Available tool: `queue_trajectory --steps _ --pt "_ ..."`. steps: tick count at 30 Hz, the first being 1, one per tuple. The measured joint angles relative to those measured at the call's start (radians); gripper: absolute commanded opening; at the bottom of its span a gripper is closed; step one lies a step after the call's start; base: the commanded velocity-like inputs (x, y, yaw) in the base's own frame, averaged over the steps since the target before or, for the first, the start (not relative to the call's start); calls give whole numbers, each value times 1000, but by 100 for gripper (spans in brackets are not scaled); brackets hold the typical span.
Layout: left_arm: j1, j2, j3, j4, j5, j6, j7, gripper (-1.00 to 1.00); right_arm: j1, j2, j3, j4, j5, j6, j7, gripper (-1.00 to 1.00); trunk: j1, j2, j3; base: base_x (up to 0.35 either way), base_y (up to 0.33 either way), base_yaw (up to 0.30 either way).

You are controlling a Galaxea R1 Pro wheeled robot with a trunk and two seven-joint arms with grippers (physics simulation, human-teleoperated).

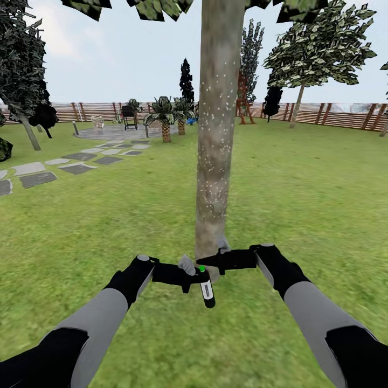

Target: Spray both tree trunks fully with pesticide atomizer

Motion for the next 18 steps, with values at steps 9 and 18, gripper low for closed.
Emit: queue_trajectory --steps 9,18 --pt "0 1 0 -2 0 0 -14 -100 0 -5 -1 2 0 -1 -29 -100 0 0 0 0 0 0" --pt "0 2 3 -30 0 0 -43 -100 0 -5 0 3 0 -3 -30 -100 0 0 0 0 0 0"
